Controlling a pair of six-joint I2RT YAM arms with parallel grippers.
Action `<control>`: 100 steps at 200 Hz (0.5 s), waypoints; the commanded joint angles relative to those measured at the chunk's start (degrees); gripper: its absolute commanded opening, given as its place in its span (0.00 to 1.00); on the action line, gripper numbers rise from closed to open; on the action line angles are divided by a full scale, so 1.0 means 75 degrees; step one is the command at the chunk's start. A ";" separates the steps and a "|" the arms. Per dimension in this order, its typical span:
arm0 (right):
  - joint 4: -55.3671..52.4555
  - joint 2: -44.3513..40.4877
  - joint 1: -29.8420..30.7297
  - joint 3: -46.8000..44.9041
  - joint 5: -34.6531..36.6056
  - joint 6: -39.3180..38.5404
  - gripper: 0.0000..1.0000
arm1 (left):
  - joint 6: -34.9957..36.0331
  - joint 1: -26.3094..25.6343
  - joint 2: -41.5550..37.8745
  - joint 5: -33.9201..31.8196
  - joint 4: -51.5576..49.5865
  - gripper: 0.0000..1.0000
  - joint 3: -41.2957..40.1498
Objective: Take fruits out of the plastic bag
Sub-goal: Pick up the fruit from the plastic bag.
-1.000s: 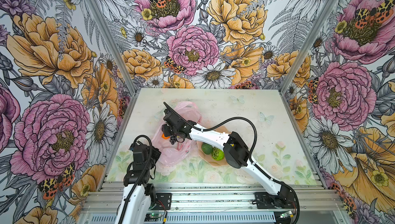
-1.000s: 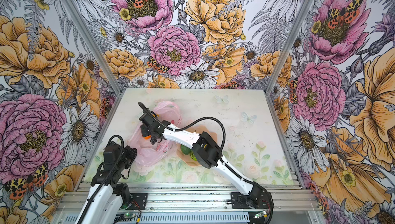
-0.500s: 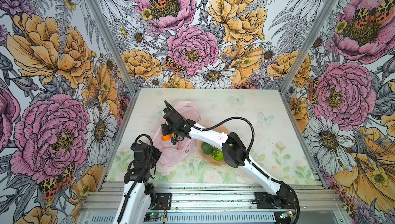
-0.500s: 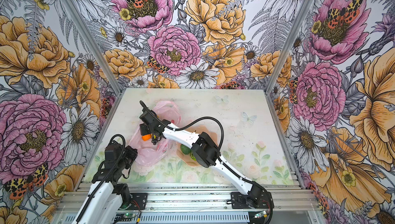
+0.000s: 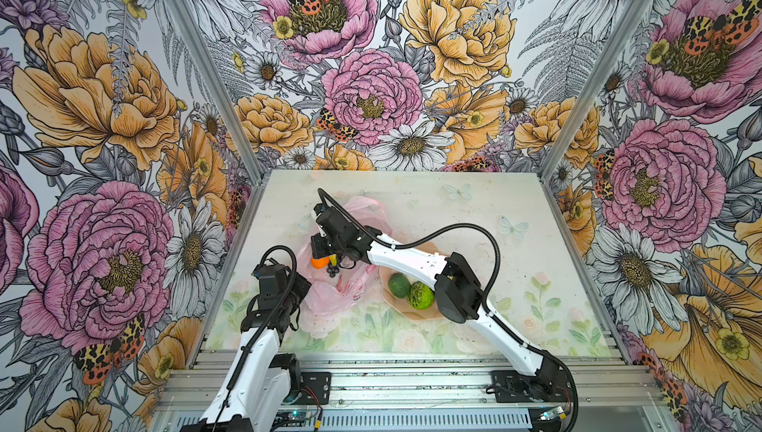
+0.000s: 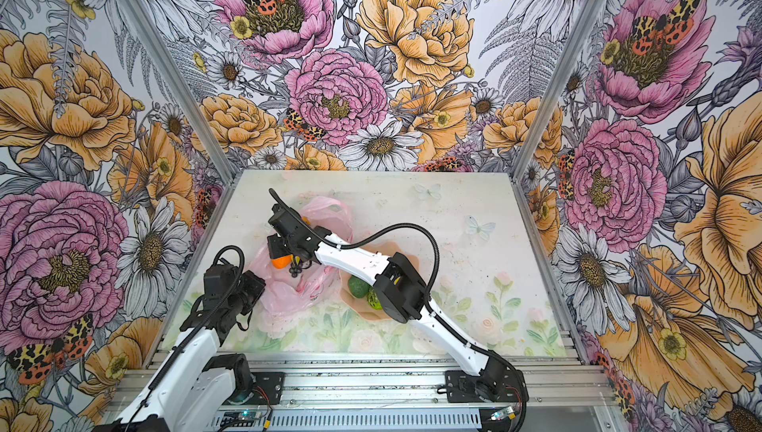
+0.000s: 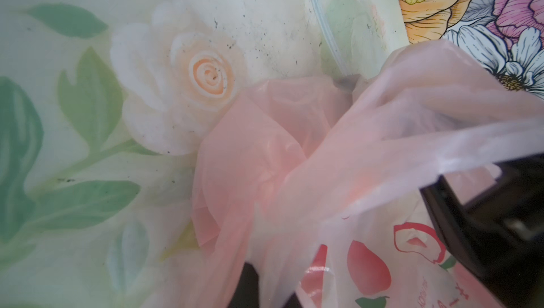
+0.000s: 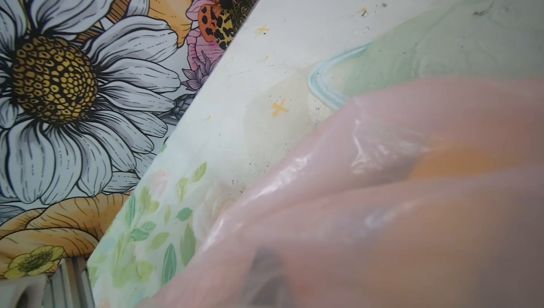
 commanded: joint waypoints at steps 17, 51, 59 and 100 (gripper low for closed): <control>0.0080 -0.1269 -0.0010 -0.0504 -0.0128 -0.0297 0.00 | 0.0567 0.0255 0.0897 -0.0025 0.1068 0.00 0.0684; 0.0099 -0.1760 -0.0008 -0.0969 -0.0025 -0.0520 0.00 | 0.0600 0.0846 0.1447 0.0421 0.1651 0.00 0.0659; 0.0103 -0.1857 -0.0014 -0.1043 -0.0033 -0.0591 0.00 | 0.0669 0.0878 0.1498 0.0415 0.1706 0.00 0.0629; 0.0129 -0.2490 -0.0014 -0.1675 0.0256 -0.0974 0.00 | 0.1049 0.0859 0.1685 0.0272 0.2022 0.00 0.0473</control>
